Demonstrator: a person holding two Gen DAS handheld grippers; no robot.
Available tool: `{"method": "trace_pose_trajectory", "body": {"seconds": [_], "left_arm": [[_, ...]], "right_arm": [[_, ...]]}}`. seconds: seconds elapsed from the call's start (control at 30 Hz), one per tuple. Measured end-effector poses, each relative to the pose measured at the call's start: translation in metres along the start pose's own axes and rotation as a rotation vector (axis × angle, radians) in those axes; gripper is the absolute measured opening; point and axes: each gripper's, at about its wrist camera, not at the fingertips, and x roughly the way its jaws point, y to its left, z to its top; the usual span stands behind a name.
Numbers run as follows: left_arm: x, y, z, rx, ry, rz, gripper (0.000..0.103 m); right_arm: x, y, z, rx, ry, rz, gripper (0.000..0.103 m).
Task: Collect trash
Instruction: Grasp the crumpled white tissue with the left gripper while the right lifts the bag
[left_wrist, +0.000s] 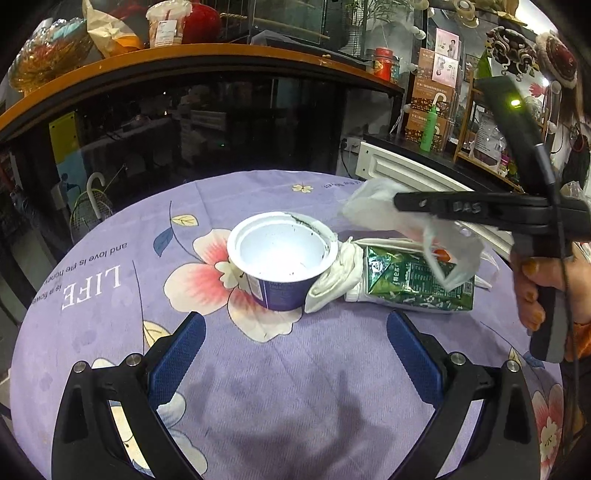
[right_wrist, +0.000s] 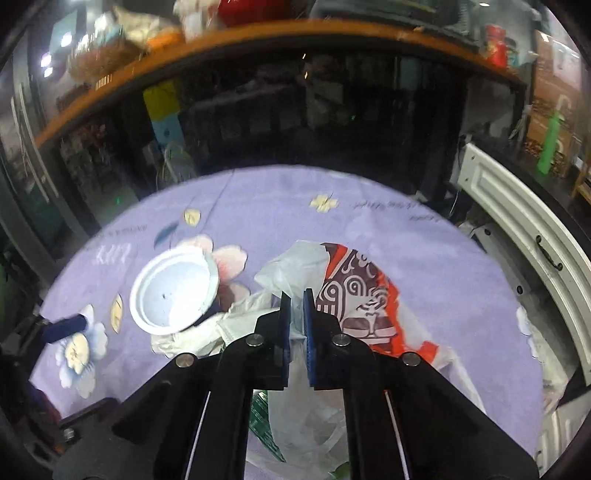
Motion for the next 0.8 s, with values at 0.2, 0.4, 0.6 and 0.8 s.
{"method": "trace_pose_trajectory", "body": {"seconds": [0.2, 0.4, 0.6, 0.8], "left_arm": [[0.02, -0.01, 0.003, 0.015, 0.027, -0.001, 0.078], [0.051, -0.022, 0.005, 0.062, 0.084, 0.023, 0.062], [0.064, -0.027, 0.01, 0.066, 0.094, 0.038, 0.033], [0.054, -0.03, 0.002, 0.057, 0.089, 0.028, 0.006]], "right_arm": [[-0.043, -0.016, -0.003, 0.036, -0.067, 0.013, 0.007], [-0.068, -0.026, -0.013, 0.048, -0.086, 0.032, 0.007], [-0.086, -0.024, -0.027, 0.032, -0.1, 0.042, 0.007], [-0.105, -0.024, -0.043, 0.036, -0.119, 0.05, 0.007]]}}
